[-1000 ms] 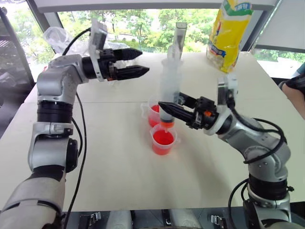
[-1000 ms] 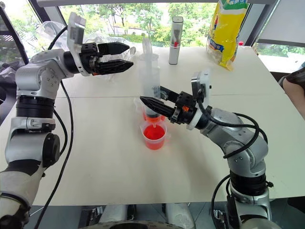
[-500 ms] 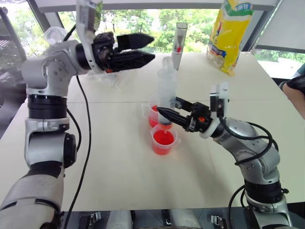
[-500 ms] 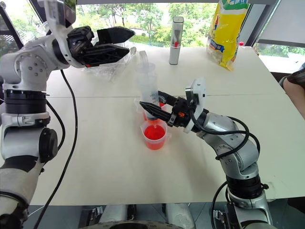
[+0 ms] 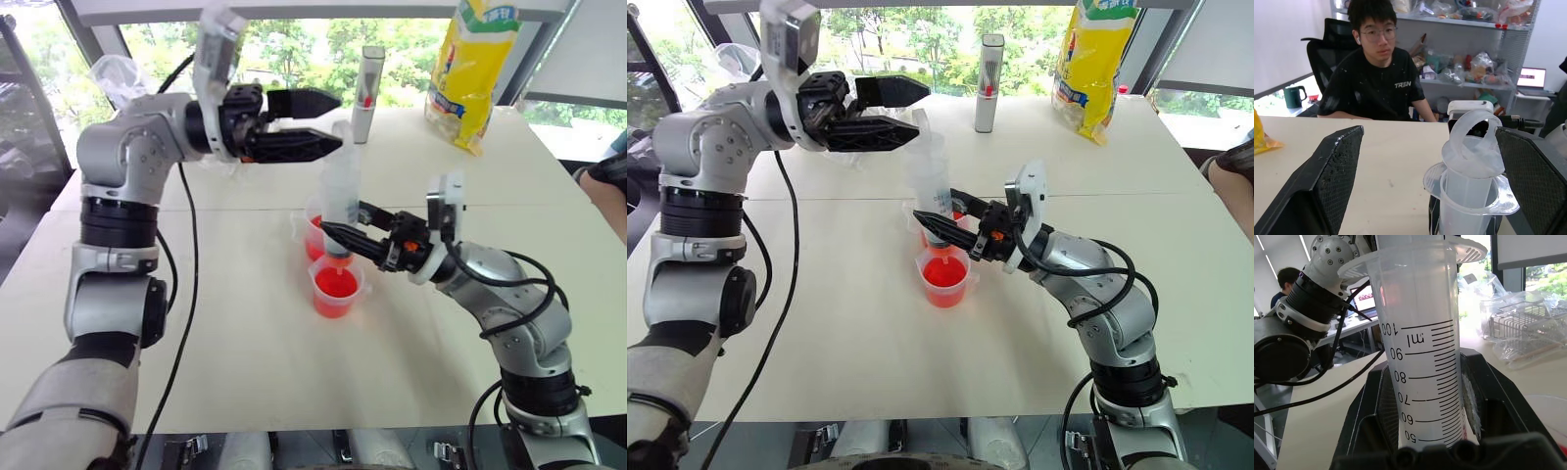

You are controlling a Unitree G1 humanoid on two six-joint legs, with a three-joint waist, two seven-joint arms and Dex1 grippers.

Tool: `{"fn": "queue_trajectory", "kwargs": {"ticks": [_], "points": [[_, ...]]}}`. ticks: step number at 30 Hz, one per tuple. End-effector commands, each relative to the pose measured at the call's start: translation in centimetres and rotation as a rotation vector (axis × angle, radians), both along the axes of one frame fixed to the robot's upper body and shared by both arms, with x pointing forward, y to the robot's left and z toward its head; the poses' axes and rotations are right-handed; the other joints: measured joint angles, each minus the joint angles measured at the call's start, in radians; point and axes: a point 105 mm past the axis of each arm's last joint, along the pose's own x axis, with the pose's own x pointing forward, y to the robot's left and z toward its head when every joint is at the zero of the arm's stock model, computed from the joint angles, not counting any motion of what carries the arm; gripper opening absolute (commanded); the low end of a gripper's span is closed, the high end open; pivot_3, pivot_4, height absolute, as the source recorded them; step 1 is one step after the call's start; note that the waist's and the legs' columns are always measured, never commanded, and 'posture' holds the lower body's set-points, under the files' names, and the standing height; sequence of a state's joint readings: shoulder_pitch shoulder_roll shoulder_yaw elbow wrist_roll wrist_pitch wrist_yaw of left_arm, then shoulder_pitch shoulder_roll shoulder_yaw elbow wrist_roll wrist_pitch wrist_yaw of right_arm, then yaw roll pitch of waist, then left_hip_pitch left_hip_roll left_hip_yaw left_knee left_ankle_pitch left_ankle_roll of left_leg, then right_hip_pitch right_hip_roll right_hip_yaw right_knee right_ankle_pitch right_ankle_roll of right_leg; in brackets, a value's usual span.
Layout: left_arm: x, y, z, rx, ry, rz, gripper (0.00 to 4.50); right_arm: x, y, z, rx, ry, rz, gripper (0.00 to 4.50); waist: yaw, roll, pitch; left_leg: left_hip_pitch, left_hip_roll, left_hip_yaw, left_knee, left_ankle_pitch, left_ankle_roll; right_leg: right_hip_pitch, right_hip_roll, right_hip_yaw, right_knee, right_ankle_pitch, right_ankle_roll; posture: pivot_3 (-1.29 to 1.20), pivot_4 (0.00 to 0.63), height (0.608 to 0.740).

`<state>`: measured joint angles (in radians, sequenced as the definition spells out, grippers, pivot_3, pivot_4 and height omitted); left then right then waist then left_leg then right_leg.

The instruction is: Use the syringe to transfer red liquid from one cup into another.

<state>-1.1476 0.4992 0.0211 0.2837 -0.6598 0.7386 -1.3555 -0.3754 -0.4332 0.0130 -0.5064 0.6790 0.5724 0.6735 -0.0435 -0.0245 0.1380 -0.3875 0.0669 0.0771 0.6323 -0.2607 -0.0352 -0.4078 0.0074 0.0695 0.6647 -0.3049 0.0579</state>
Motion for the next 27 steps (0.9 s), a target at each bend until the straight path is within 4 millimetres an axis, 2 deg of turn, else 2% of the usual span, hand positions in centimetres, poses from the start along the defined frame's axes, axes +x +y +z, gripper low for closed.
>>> {"fn": "queue_trajectory", "kwargs": {"ticks": [1, 8, 17, 23, 27], "points": [[-0.5, -0.4, 1.0, -0.009, -0.056, -0.020, 3.64, -0.4, 0.1, 1.3, 0.008, -0.063, 0.010, 1.40, 0.001, 0.000, 0.000, 0.000, 0.000, 0.000, 0.000, 0.000, 0.000, 0.000, 0.000, 0.000, 0.000, 0.000, 0.000, 0.00, 0.150, 0.740], [-0.9, -1.1, 0.9, -0.018, -0.054, -0.056, 0.09, -0.4, 0.1, 1.3, 0.007, -0.061, 0.007, 1.40, 0.000, 0.000, 0.000, 0.000, 0.000, 0.000, 0.000, 0.000, 0.000, 0.000, 0.000, 0.000, 0.000, 0.000, 0.000, 0.00, 0.150, 0.740], [-1.6, -1.7, 0.1, 0.007, -0.046, -0.087, 0.04, -0.5, 0.0, 1.2, 0.005, -0.059, 0.007, 1.40, 0.001, 0.000, 0.000, 0.000, 0.000, 0.000, 0.000, 0.000, 0.000, 0.000, 0.000, 0.000, 0.000, 0.000, 0.000, 0.00, 0.150, 0.740], [-2.5, -2.1, -1.6, 0.072, -0.047, -0.124, 0.04, -0.4, 0.0, 1.4, 0.014, -0.063, 0.010, 1.40, 0.000, 0.000, 0.000, 0.000, 0.000, 0.000, 0.000, 0.000, 0.000, 0.000, 0.000, 0.000, 0.000, 0.000, 0.000, 0.00, 0.150, 0.740], [-2.6, -2.2, -2.0, 0.080, -0.043, -0.128, 0.04, -0.4, -0.1, 1.5, 0.019, -0.065, 0.013, 1.40, 0.002, 0.000, 0.000, 0.000, 0.000, 0.000, 0.000, 0.000, 0.000, 0.000, 0.000, 0.000, 0.000, 0.000, 0.000, 0.00, 0.150, 0.740]]}}
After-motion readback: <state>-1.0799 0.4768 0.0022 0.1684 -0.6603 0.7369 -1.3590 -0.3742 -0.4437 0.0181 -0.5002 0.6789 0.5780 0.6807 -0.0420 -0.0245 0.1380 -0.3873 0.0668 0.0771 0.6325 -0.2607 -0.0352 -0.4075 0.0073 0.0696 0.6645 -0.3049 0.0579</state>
